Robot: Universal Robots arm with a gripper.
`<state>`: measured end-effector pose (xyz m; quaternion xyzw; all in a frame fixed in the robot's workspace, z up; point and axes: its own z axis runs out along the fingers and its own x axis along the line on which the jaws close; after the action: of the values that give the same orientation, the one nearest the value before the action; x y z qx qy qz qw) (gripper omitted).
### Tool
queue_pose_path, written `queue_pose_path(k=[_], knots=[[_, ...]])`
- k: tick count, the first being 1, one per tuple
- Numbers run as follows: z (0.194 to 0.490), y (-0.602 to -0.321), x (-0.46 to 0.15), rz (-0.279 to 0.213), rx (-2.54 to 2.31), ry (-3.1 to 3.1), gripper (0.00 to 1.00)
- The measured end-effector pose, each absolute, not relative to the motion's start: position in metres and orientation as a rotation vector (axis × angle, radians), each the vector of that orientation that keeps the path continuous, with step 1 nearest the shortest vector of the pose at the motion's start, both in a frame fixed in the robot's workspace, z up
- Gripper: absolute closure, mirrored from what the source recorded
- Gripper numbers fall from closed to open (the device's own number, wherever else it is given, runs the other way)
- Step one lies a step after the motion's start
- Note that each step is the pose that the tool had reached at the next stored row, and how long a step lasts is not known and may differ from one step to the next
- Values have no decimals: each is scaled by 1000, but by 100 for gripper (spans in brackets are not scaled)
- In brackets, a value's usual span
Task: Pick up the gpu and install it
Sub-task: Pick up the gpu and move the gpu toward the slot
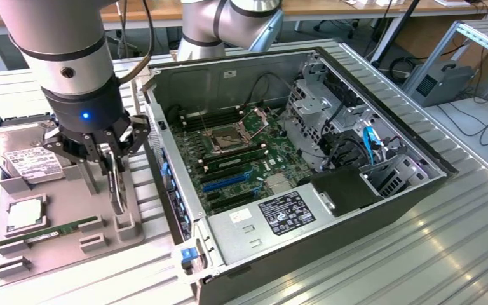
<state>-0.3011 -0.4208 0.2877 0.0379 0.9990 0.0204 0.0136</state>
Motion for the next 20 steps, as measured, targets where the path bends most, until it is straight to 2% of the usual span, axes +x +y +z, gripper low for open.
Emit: queue_pose_path(k=[20], knots=[[300, -421, -301, 64, 118, 3112, 73]])
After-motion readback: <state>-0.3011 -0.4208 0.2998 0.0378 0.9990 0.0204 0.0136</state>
